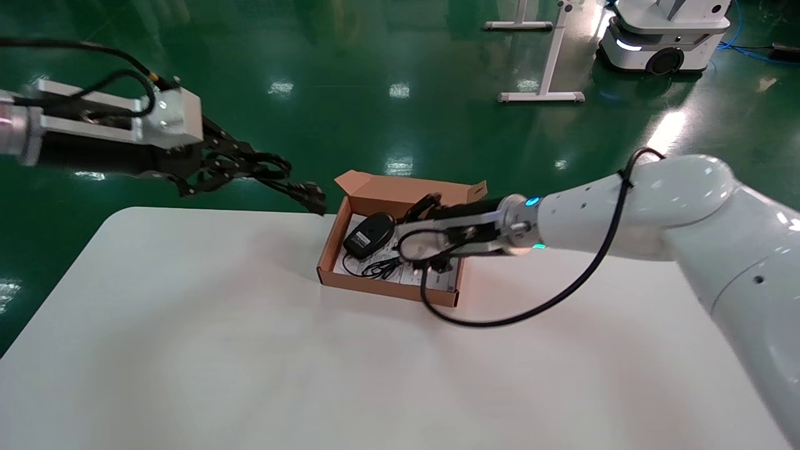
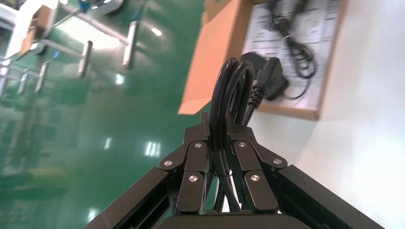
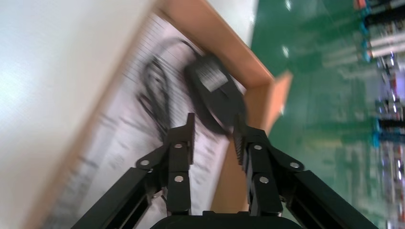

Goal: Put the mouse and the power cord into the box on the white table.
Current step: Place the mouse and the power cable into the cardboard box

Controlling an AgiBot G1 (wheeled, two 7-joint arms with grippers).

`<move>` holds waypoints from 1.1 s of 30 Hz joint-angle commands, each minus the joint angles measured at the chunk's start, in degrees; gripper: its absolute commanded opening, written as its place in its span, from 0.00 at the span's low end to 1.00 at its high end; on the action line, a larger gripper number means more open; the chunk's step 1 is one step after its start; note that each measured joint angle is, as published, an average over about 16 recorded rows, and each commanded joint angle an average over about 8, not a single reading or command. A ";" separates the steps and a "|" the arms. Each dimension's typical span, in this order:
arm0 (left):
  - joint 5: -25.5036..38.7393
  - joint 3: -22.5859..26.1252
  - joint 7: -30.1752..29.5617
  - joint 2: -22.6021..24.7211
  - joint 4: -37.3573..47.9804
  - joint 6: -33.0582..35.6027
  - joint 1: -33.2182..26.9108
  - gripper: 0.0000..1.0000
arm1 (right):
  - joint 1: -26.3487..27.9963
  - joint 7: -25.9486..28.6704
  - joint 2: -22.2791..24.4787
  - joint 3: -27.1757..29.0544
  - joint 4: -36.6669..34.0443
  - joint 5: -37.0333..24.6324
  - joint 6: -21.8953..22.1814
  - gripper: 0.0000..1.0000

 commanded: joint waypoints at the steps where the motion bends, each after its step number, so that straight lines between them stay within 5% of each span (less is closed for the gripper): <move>1: -0.08 -0.05 0.35 0.58 0.04 0.14 0.86 0.00 | 0.91 0.55 0.31 -0.11 -0.99 0.71 -0.11 1.00; 14: -1.45 -0.98 2.86 12.70 -0.38 -10.68 8.23 0.00 | 10.25 -5.94 14.11 1.12 -8.72 2.09 -14.30 1.00; 25: -2.41 -1.18 3.92 17.51 -4.59 -18.63 15.58 0.01 | 12.11 -9.82 19.49 0.56 -13.51 1.10 -17.37 1.00; 26: -2.36 -1.01 3.83 17.54 -5.24 -18.98 16.11 0.06 | 12.20 -10.04 19.79 0.55 -13.77 1.08 -17.47 1.00; 33: -1.90 0.41 2.79 17.45 -8.23 -20.88 17.87 0.92 | 12.61 -11.08 21.81 0.86 -15.20 1.50 -18.92 1.00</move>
